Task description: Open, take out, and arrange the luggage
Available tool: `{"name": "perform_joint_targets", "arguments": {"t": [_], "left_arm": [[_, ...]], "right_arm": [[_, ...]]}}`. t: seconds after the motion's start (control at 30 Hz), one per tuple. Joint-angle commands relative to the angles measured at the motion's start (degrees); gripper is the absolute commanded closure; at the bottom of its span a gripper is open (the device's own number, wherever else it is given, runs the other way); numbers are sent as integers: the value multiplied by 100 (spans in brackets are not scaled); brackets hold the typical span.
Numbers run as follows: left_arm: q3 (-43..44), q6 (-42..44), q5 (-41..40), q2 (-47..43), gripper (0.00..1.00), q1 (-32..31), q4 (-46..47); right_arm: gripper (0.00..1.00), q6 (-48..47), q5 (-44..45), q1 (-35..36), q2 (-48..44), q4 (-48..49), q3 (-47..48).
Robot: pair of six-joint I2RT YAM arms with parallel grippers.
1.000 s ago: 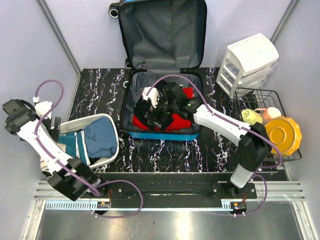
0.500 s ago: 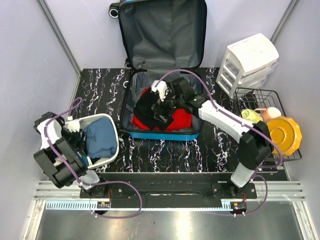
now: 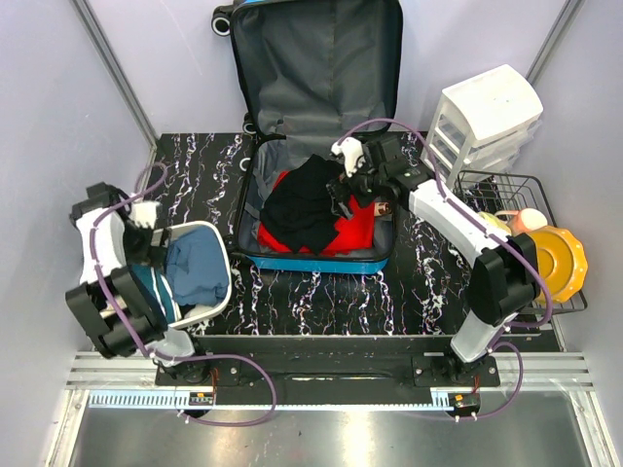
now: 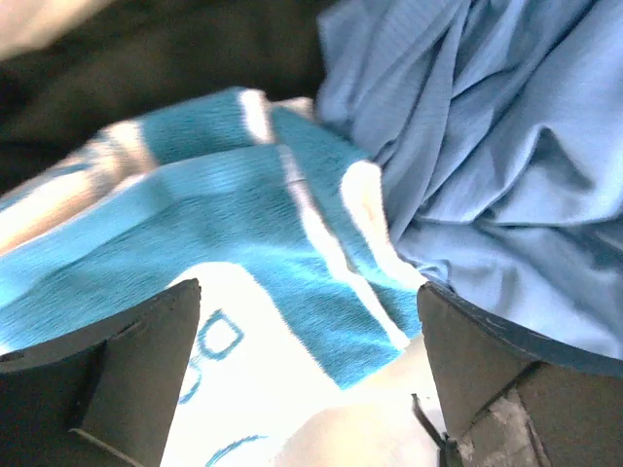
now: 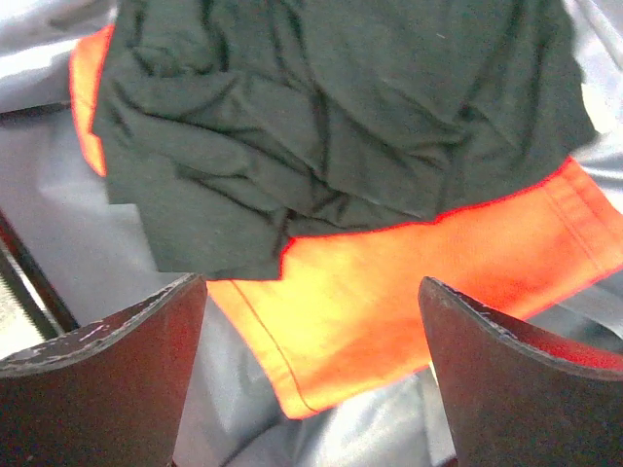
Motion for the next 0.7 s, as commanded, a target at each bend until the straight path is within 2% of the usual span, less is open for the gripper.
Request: {"name": "perform_joint_targets", "arguments": {"t": [0.0,0.07,0.17,0.27,0.4,0.67], "left_arm": [[979,97,-55,-969,1,95,-95],[1296,107,226,-1085,1,69,-261],[2017,-113,964,-945,1,-45,-578],[2440,-411,1597,-707,1,-203,-763],[2327,-746,2063,-654,1,-458,-772],[2001,-1071,2267,-733,1,-879,-518]], "right_arm": [[4,176,246,-297,-88,-201,311],[5,203,36,-307,-1,-183,373],[14,386,-658,-289,324,-131,653],[18,274,-818,-44,746,-51,1075],[22,63,-651,352,1299,2,1584],[21,-315,-528,897,1811,-16,1823]]}}
